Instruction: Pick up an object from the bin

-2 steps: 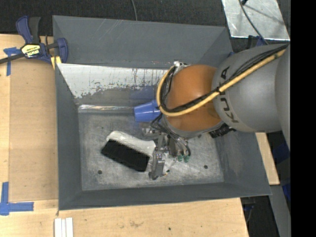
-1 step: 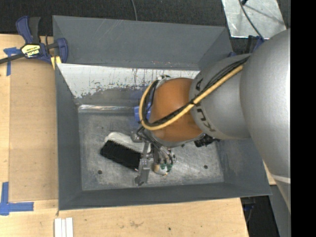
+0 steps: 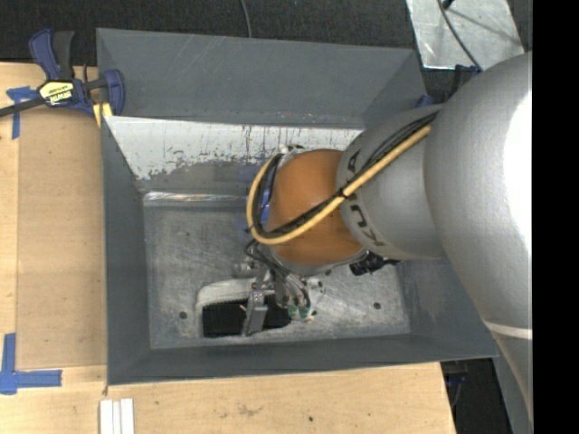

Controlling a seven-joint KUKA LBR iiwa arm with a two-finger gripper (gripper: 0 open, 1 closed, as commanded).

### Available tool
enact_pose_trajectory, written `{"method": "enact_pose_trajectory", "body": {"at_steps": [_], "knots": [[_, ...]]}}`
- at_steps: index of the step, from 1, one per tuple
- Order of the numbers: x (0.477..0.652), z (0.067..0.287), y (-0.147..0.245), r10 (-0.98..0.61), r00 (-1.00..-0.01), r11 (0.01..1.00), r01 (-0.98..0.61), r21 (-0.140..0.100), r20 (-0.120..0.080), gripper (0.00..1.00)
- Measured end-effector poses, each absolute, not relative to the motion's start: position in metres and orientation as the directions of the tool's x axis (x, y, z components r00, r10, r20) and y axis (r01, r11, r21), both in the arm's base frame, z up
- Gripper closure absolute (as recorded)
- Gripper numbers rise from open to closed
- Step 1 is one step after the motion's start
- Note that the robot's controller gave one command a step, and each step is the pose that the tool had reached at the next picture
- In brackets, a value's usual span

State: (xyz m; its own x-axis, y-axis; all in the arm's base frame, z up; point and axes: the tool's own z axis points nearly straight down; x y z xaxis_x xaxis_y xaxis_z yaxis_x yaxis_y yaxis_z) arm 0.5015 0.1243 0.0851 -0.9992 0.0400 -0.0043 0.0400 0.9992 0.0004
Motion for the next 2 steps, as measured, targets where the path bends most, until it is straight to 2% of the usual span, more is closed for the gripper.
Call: {"method": "enact_pose_trajectory", "body": {"at_steps": [1, 2], "knots": [[0.502, 0.085, 0.124, 0.04, -0.999, 0.999, 0.04, 0.0, -0.004, 1.0], [0.489, 0.222, 0.149, 0.119, -0.993, 0.993, 0.119, 0.0, -0.001, 1.0]]}}
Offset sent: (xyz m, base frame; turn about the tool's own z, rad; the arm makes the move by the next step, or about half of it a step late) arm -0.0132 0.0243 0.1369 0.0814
